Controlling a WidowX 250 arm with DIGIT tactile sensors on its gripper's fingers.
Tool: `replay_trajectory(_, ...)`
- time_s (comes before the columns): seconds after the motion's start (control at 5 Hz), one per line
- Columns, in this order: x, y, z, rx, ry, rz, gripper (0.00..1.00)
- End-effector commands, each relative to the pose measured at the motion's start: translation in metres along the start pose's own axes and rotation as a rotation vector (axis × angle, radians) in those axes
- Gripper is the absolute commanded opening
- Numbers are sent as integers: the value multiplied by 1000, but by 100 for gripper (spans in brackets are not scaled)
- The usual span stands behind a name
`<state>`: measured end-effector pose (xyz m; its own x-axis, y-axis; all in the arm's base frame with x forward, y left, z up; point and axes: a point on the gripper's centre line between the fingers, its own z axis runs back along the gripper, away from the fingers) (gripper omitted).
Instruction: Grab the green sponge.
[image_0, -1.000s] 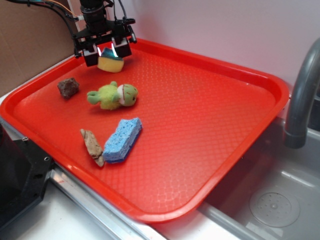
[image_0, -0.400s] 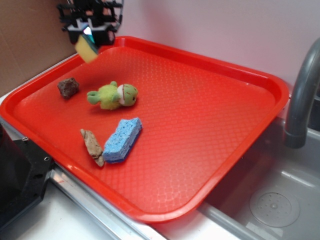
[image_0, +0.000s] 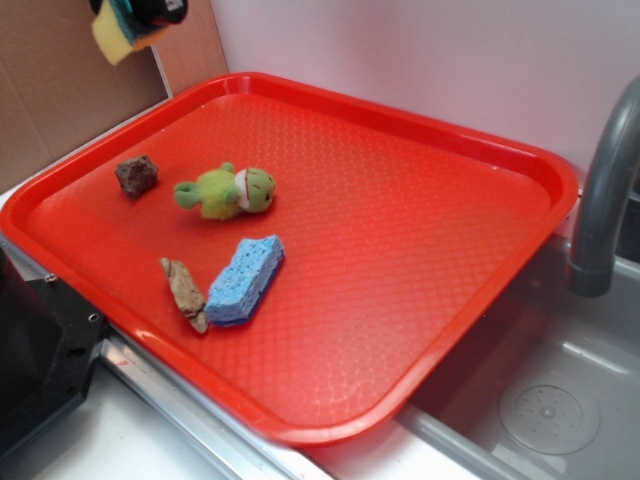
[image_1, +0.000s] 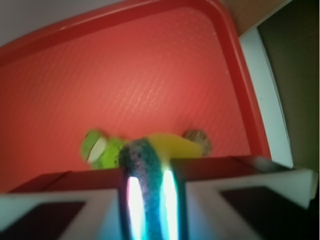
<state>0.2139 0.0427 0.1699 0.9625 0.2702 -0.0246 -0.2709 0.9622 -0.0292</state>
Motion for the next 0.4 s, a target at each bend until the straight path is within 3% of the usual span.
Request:
replay_trajectory(0.0,-17,-15,22,-11,-57,-139,0)
replay_trajectory(0.2,-7,-4,23,15,-84,-93,0)
